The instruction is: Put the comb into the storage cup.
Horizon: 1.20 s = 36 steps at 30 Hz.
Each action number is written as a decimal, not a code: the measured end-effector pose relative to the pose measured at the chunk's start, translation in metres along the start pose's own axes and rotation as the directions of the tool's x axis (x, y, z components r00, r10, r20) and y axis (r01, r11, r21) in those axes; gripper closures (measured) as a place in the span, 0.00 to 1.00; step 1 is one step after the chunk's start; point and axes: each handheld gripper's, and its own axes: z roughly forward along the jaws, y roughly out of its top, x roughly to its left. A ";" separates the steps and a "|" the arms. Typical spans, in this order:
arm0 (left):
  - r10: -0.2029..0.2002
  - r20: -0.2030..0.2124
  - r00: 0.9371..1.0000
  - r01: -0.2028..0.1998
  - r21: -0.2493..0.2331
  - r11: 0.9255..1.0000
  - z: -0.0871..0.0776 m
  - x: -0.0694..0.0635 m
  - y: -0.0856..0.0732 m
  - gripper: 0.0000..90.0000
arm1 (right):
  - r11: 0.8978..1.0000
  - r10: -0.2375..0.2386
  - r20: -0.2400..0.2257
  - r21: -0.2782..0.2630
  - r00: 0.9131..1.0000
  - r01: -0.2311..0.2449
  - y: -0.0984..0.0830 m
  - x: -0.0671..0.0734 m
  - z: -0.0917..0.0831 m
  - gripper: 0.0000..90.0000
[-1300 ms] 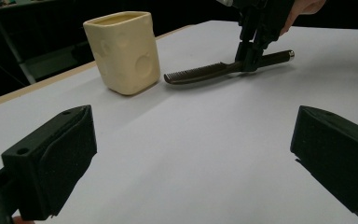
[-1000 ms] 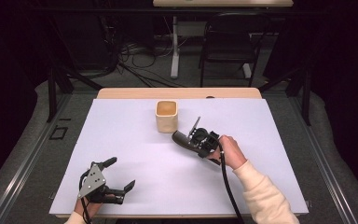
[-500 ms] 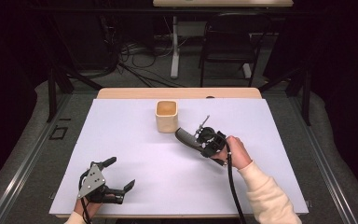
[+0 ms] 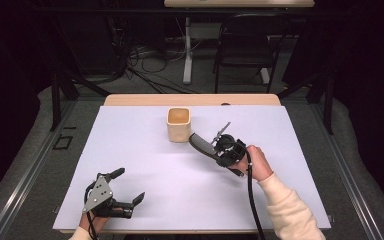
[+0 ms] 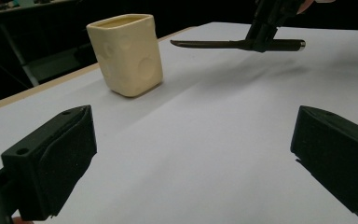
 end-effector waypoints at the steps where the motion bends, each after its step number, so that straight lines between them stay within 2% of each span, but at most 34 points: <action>1: 0.001 0.000 1.000 -0.001 0.002 1.000 0.000 0.000 0.000 0.00 | 1.000 0.002 0.001 0.000 1.000 -0.002 0.000 0.000 0.000 0.81; 20: -0.004 0.000 1.000 0.004 -0.002 1.000 0.001 0.000 0.000 0.00 | 0.998 0.016 -0.001 -0.063 1.000 -0.017 -0.002 -0.005 -0.014 0.81; 23: -0.003 0.001 1.000 0.003 -0.003 1.000 0.001 0.000 0.000 0.00 | 0.995 0.022 0.004 -0.098 1.000 -0.021 -0.003 -0.006 -0.016 0.81; 36: -0.001 0.001 1.000 0.001 -0.001 1.000 0.001 0.000 0.000 0.00 | 0.988 0.020 0.011 -0.151 1.000 -0.018 -0.003 -0.008 -0.021 0.81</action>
